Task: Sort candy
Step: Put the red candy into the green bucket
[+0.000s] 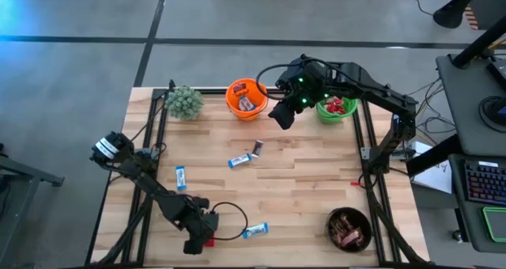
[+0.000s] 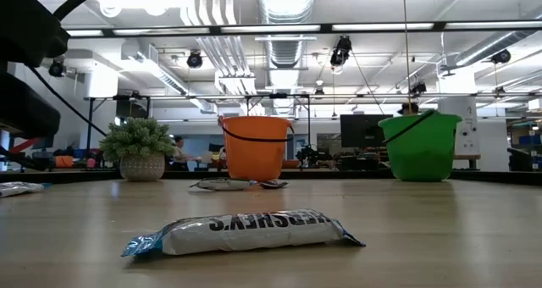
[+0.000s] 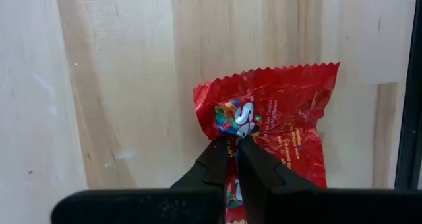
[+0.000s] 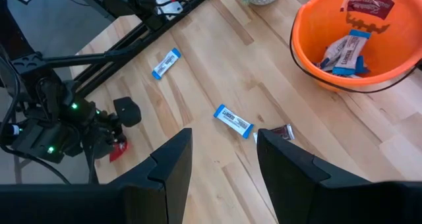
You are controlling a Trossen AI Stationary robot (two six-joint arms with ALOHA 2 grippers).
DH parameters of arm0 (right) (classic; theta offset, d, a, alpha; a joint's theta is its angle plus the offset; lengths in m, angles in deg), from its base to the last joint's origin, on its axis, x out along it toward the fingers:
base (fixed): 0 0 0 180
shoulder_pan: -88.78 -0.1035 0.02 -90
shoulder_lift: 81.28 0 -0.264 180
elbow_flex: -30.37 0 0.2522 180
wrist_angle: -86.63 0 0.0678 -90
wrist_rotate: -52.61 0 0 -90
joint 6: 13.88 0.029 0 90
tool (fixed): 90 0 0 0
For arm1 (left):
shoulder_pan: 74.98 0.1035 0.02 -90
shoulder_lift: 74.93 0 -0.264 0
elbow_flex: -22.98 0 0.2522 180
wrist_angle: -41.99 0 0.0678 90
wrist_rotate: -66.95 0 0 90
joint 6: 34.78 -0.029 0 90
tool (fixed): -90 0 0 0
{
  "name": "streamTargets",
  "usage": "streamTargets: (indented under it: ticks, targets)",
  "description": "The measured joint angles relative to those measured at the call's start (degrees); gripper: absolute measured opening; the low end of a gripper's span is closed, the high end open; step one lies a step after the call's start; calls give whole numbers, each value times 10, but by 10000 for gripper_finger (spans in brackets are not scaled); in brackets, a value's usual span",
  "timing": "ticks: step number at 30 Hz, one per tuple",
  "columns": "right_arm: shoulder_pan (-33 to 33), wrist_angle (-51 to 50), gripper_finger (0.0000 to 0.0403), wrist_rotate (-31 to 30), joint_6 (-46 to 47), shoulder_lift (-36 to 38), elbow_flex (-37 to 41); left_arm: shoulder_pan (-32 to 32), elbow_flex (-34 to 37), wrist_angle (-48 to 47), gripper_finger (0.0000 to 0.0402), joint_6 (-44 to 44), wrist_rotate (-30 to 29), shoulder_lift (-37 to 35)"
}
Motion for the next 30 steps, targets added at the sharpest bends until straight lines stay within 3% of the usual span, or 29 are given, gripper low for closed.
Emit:
streamTargets:
  ticks: [7, 16, 24, 30]
  targets:
    - [0, -1, 160, 0, 0, 0, 0, -2, -6, -25, 1, -2, 11, -11]
    - [0, -2, 160, 1, -3, 0, 0, -3, -64, -111, 1, -38, 10, -21]
    - [-4, -3, 160, 0, -17, 13, 0, 4, -124, -243, 1, -85, -12, -32]
    - [-3, -5, 160, -1, -17, 35, 0, 22, -136, -255, 1, -92, -28, -72]
